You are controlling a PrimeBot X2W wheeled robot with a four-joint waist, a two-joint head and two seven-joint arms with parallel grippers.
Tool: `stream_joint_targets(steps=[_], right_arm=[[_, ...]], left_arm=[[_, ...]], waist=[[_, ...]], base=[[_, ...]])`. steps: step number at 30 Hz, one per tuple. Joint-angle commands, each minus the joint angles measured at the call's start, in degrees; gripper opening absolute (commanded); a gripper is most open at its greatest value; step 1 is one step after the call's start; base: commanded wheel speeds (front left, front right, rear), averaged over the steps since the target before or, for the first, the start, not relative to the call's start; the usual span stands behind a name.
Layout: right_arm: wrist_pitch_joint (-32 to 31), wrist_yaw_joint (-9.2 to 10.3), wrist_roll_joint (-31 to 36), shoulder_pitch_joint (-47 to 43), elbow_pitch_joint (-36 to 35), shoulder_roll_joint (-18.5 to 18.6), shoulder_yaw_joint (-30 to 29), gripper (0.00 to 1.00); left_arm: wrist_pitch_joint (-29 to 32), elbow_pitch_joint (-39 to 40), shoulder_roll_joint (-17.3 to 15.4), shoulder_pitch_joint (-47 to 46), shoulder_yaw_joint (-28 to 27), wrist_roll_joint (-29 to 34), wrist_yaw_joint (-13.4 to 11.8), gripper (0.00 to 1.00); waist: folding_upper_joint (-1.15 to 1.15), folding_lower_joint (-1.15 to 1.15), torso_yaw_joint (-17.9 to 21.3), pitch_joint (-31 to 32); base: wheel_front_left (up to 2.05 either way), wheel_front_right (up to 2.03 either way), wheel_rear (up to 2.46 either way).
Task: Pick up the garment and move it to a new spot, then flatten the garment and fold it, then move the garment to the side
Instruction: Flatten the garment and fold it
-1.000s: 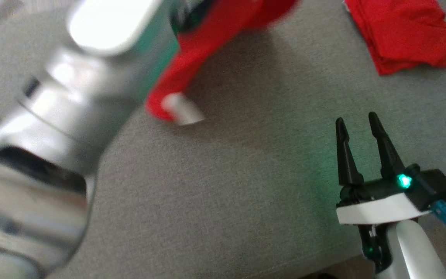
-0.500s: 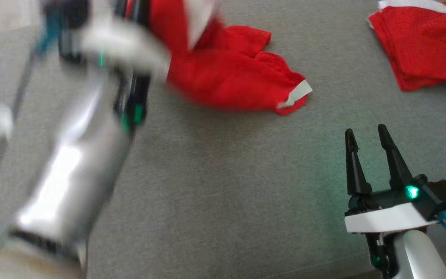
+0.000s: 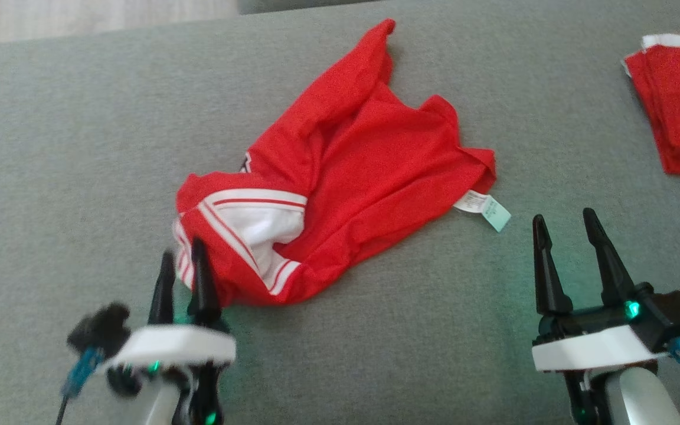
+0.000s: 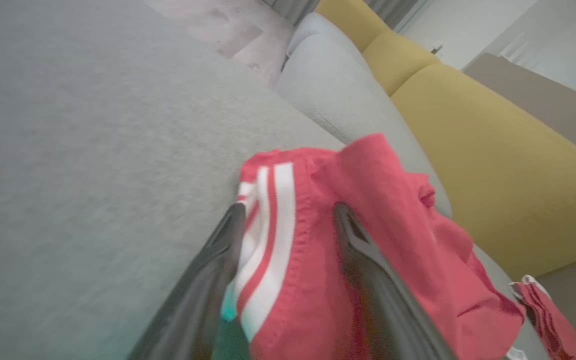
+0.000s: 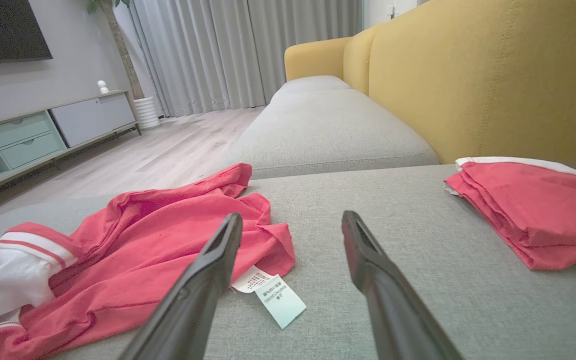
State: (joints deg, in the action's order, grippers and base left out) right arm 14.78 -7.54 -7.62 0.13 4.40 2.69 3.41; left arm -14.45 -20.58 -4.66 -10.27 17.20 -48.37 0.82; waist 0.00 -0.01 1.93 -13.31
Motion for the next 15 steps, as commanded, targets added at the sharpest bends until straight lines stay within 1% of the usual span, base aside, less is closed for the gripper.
stream_joint_targets(steps=[1, 4, 5, 8, 10, 13, 15], right_arm=[[0.22, 0.05, 0.25, -0.01, -2.01, 0.19, 1.14, 1.00], [0.22, 0.05, 0.12, -0.45, -2.18, 0.19, 1.05, 1.00], [0.22, 0.05, 0.12, -0.45, -2.18, 0.19, 1.05, 1.00], [0.22, 0.05, -0.04, -0.43, -2.11, 0.19, 1.47, 1.00], [0.22, 0.05, -0.30, -0.30, -1.96, 0.19, 1.64, 1.00], [0.22, 0.05, -0.54, -0.12, -1.52, 0.19, 2.15, 1.00], [0.22, 0.05, -0.55, 0.09, -1.30, 0.19, 2.37, 1.00]], left_arm=[[-0.53, 3.38, -0.25, 0.74, -3.15, 1.67, -0.86, 1.00], [-0.54, 7.92, -0.74, 5.01, -6.04, 5.70, -2.95, 1.00], [-0.54, 7.92, -0.74, 5.01, -6.04, 5.70, -2.95, 1.00], [-0.54, 12.80, -3.27, 6.70, -8.63, 10.71, -4.43, 1.00], [-0.54, 16.25, -5.64, 6.26, -8.95, 15.05, -4.82, 1.00], [0.29, 19.68, -9.70, 3.31, -5.47, 21.63, -3.73, 1.00], [3.52, 20.73, -12.00, -0.10, -1.26, 25.99, -2.03, 1.00]], waist=[[0.00, 0.01, -1.21, 0.85], [0.00, 0.01, -2.12, 1.06], [0.00, 0.01, -2.12, 1.06], [0.00, 0.01, -2.50, 0.86], [0.00, 0.01, -2.71, 0.66], [0.00, 0.01, -2.92, 0.34], [0.00, 0.01, -3.04, 0.10]], base=[[0.00, 0.00, 0.00], [0.00, 0.00, 0.00], [0.00, 0.00, 0.00], [0.00, 0.00, 0.00], [0.00, 0.00, 0.00], [0.00, 0.00, 0.00], [0.00, 0.00, 0.00]])
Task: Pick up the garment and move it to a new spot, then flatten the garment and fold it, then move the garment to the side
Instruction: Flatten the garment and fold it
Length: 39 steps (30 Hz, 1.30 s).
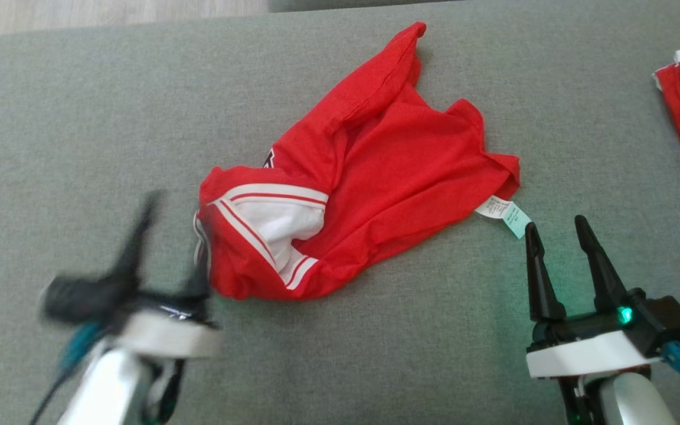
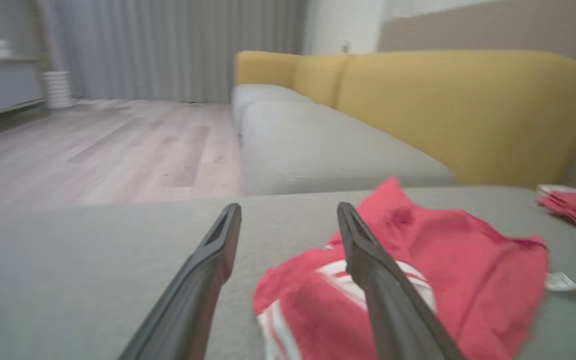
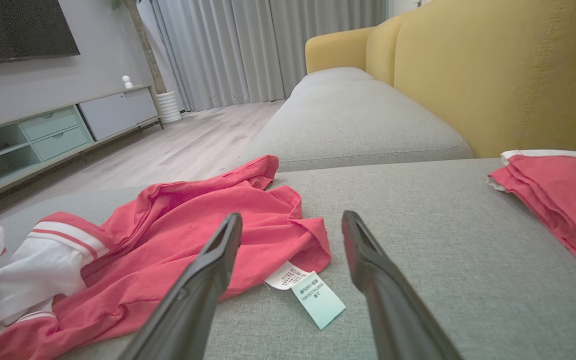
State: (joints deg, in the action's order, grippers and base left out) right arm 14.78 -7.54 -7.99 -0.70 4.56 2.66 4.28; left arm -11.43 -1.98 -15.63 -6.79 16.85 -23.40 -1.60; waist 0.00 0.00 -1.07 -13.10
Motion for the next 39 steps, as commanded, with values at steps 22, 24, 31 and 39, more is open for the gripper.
stream_joint_targets(steps=[22, 24, 31, 39], right_arm=[[0.22, 0.05, -0.78, 0.00, -0.69, 0.21, 0.78, 1.00], [0.22, 0.05, -0.76, 0.31, -0.65, 0.21, 1.06, 1.00], [0.22, 0.05, -0.22, 1.06, -0.59, 0.21, 1.00, 1.00], [0.22, 0.05, 0.16, 1.89, -0.52, 0.45, 1.56, 1.00]], left_arm=[[31.80, -1.35, -7.21, 0.07, 11.03, 12.09, -3.61, 0.69], [31.23, -0.06, -6.94, 1.58, 10.54, 10.57, -3.68, 0.76], [25.35, 5.45, -5.83, 0.80, 9.95, 11.81, -5.65, 1.00], [25.98, 2.64, -4.32, -7.80, 10.96, 12.05, -3.15, 1.00]], waist=[[0.00, 0.00, -1.36, 0.77], [0.00, 0.00, -1.89, 0.84], [0.00, 0.00, -2.65, 0.34], [0.00, 0.00, -1.13, -1.85]], base=[[0.00, 0.00, 0.00], [0.00, 0.00, 0.00], [0.00, 0.00, 0.00], [0.00, 0.00, 0.00]])
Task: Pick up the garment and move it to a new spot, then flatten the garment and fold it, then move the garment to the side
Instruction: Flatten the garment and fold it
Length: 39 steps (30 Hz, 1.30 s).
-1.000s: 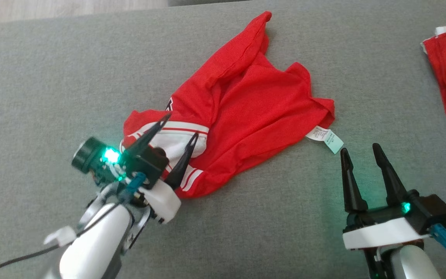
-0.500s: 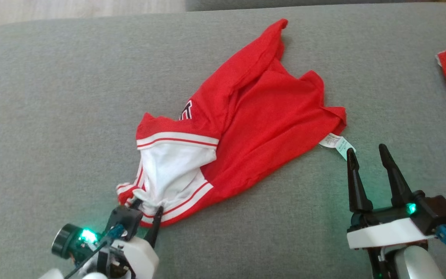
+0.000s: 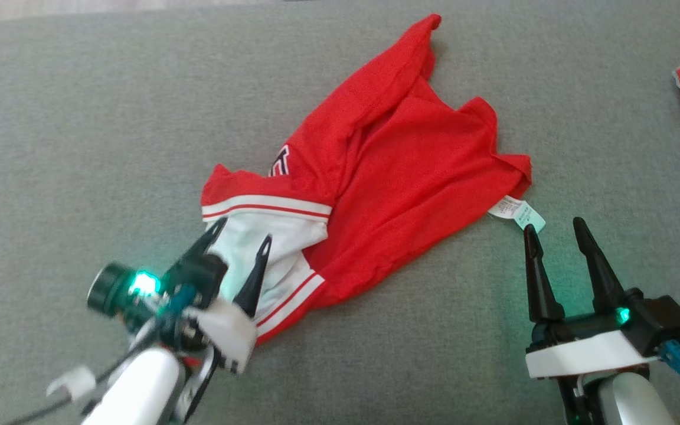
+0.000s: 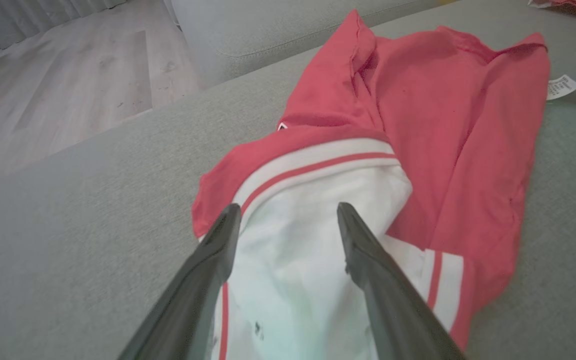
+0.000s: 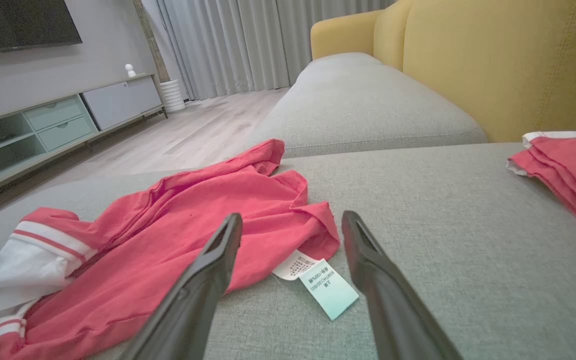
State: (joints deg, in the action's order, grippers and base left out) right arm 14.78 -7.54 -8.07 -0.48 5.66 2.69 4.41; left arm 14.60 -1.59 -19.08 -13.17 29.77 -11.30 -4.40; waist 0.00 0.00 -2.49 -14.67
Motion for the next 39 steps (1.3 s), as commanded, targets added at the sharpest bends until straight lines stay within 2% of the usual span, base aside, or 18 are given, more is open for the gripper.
stream_joint_targets(steps=[1, 6, 9, 10, 11, 18, 21, 24, 28, 29, 30, 33, 39], right_arm=[[0.22, 0.05, 0.22, 1.87, -1.64, 0.43, 1.48, 1.00], [0.22, 0.05, 0.18, 2.88, -1.79, 0.57, 1.51, 1.00], [0.22, 0.05, 0.17, 3.48, -1.75, 0.56, 1.64, 1.00], [0.22, 0.05, 0.15, 3.63, -1.75, 0.55, 1.61, 1.00], [0.22, 0.05, 0.11, 3.75, -1.77, 0.53, 1.53, 1.00], [0.22, 0.05, 0.12, 3.63, -1.90, 0.42, 0.85, 1.00], [0.22, 0.05, 0.19, 3.69, -1.90, 0.38, 0.74, 1.00], [0.22, 0.05, 0.26, 4.49, -1.87, 0.34, 1.17, 1.00], [0.22, 0.05, 0.20, 5.55, -1.91, 0.30, 1.69, 1.00], [0.22, 0.05, 0.17, 5.72, -1.86, 0.29, 1.79, 1.00], [0.22, 0.05, 0.11, 5.83, -1.79, 0.28, 1.87, 1.00], [0.22, 0.05, -0.18, 6.00, -1.58, 0.25, 1.90, 1.00], [0.22, 0.05, -0.96, 5.27, -1.38, 0.21, 1.61, 1.00]], left_arm=[[-0.13, 1.00, -0.46, -2.64, -1.84, -0.44, 0.29, 1.00], [-0.04, -6.74, 0.84, -7.96, -1.25, -1.43, 2.69, 1.00], [-1.58, -11.68, 0.47, -10.70, -0.65, 0.00, 3.27, 1.00], [-2.83, -12.85, 0.51, -11.45, -0.70, 0.41, 3.09, 0.58], [-3.93, -13.89, 0.59, -12.05, -0.67, 0.71, 3.01, 0.00], [-9.80, -15.77, 0.70, -15.80, -2.44, -0.58, 3.60, 0.00], [-9.13, -14.49, -0.08, -19.46, -4.75, -2.90, 4.88, 0.00], [-8.00, -13.66, -2.37, -25.08, -6.41, -2.82, 5.88, 0.00], [-7.76, -15.47, -2.70, -31.52, -8.05, -4.94, 7.92, 0.00], [-7.20, -16.88, -2.72, -32.43, -8.20, -5.60, 8.36, 0.31], [-6.99, -18.19, -2.80, -33.19, -8.43, -6.03, 8.56, 1.00], [-8.97, -20.43, -3.06, -33.72, -9.75, -6.74, 7.95, 1.00], [-14.39, -19.20, -4.59, -27.34, -13.02, -7.73, 4.41, 1.00]], waist=[[0.00, 0.00, 0.55, -0.60], [0.00, 0.00, 2.06, -2.51], [0.00, 0.00, 3.03, -3.53], [0.00, 0.00, 3.29, -3.79], [0.00, 0.00, 3.48, -4.02], [0.00, 0.00, 3.48, -4.50], [0.00, 0.00, 3.17, -4.93], [0.00, 0.00, 3.40, -5.84], [0.00, 0.00, 3.97, -7.04], [0.00, 0.00, 4.17, -7.25], [0.00, 0.00, 4.39, -7.42], [0.00, 0.00, 5.21, -7.54], [0.00, 0.00, 6.07, -6.34]], base=[[0.00, 0.00, 0.00], [0.00, 0.00, 0.00], [0.00, 0.00, 0.00], [0.00, 0.00, 0.00], [0.00, 0.00, 0.00], [0.00, 0.00, 0.00], [0.00, 0.00, 0.00], [0.00, 0.00, 0.00], [0.00, 0.00, 0.00], [0.00, 0.00, 0.00], [0.00, 0.00, 0.00], [0.00, 0.00, 0.00], [0.00, 0.00, 0.00]])
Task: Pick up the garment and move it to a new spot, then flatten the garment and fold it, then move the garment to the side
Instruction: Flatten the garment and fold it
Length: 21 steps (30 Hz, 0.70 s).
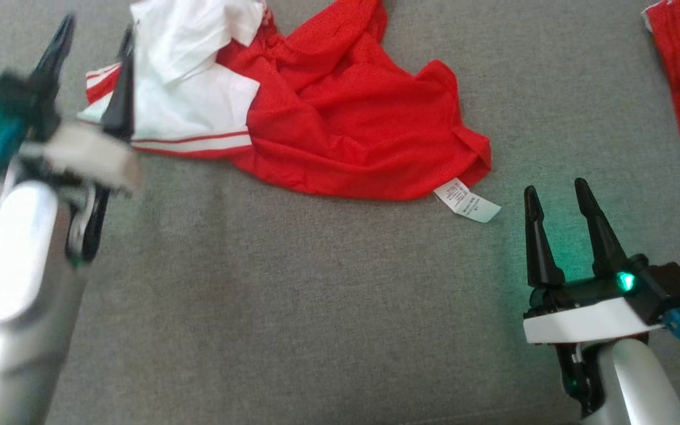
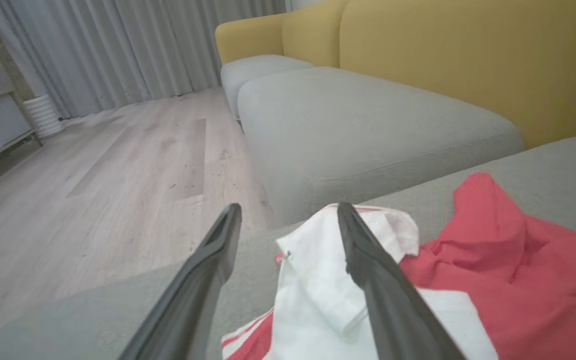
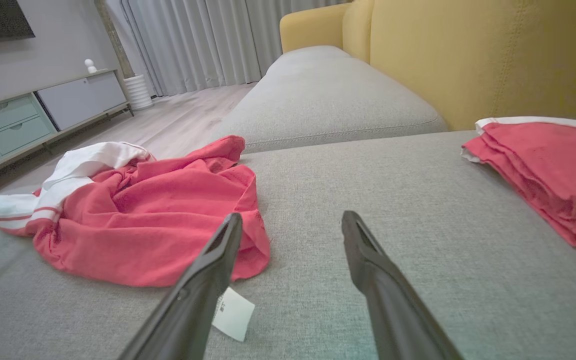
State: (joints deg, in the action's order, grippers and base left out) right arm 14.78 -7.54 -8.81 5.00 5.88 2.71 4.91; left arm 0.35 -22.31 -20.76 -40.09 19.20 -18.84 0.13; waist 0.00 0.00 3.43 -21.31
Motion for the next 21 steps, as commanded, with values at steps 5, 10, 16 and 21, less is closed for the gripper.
stream_joint_targets(steps=[5, 10, 16, 21], right_arm=[[0.22, 0.05, -0.71, -1.47, -1.54, 0.18, 0.53, 1.00], [0.22, 0.05, -0.47, -1.09, -1.79, 0.18, 0.96, 1.00], [0.22, 0.05, 0.42, -0.86, -2.13, 0.18, 1.04, 1.00], [0.22, 0.05, 0.74, -0.85, -2.13, 0.17, 1.12, 1.00]], left_arm=[[-0.40, 3.80, -4.10, 10.33, -3.18, -1.61, -2.00, 1.00], [0.85, 3.72, -4.82, 13.67, -1.98, -1.26, -2.22, 1.00], [-0.26, 0.75, -3.87, 9.42, -0.68, 0.53, -2.88, 1.00], [-1.54, -4.82, -3.43, 5.04, -0.36, 1.34, -3.04, 1.00]], waist=[[0.00, 0.00, -0.32, 1.84], [0.00, 0.00, -0.76, 1.52], [0.00, 0.00, -0.97, -0.31], [0.00, 0.00, -0.75, -1.35]], base=[[0.00, 0.00, 0.00], [0.00, 0.00, 0.00], [0.00, 0.00, 0.00], [0.00, 0.00, 0.00]])
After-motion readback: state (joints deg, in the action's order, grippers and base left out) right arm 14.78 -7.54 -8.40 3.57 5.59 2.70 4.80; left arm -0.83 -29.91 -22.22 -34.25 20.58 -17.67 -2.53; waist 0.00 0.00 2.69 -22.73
